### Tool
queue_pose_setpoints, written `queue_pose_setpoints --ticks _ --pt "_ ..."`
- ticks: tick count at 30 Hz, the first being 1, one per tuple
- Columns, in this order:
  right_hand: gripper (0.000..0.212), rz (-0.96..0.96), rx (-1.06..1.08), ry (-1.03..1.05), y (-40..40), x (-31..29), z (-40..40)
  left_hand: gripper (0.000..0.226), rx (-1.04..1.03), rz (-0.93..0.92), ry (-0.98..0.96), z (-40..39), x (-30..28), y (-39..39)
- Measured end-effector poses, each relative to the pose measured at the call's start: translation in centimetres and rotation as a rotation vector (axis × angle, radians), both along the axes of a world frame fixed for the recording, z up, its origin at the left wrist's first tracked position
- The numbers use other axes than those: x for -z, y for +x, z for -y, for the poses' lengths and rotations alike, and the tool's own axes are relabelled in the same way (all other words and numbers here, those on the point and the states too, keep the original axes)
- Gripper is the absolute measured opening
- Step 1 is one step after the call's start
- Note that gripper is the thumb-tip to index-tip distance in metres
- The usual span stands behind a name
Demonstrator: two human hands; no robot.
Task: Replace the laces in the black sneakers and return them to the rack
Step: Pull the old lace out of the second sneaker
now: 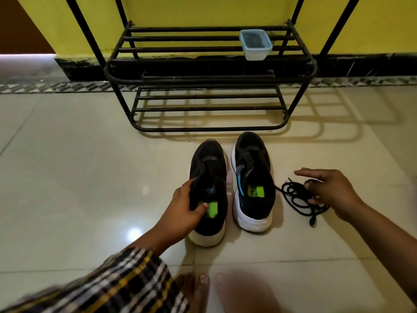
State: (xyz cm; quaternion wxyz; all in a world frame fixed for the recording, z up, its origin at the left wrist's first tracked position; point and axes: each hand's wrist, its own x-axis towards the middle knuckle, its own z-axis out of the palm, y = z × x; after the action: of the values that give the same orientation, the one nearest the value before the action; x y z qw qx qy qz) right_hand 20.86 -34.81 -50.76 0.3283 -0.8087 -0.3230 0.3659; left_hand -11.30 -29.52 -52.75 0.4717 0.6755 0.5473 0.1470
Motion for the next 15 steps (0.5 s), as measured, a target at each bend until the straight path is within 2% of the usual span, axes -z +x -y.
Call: queue_pose_setpoints --ticks 3,6,9,12,15 --pt "0.032 -0.096 0.097 0.047 -0.3 -0.5 -0.1 0.07 0.014 0.039 -0.01 0.7 -0.4 -0.8" --pt "0.026 0.019 0.131 0.125 -0.7 -0.8 -0.1 0.077 0.065 0.017 0.027 1.3 -0.7 -1.4" --pt "0.012 0.131 0.023 0.141 -2.7 -1.2 -0.6 0.081 0.11 -0.021 0.091 1.9 -1.4 -2.2" --pt "0.039 0.095 -0.177 0.085 -6.6 -1.3 -1.7 0.08 0.186 -0.086 0.155 2.8 -1.5 -2.9" --pt "0.068 0.314 -0.414 -0.101 -9.3 -1.4 -2.7 0.062 0.163 -0.107 0.176 3.1 -0.8 -3.0"
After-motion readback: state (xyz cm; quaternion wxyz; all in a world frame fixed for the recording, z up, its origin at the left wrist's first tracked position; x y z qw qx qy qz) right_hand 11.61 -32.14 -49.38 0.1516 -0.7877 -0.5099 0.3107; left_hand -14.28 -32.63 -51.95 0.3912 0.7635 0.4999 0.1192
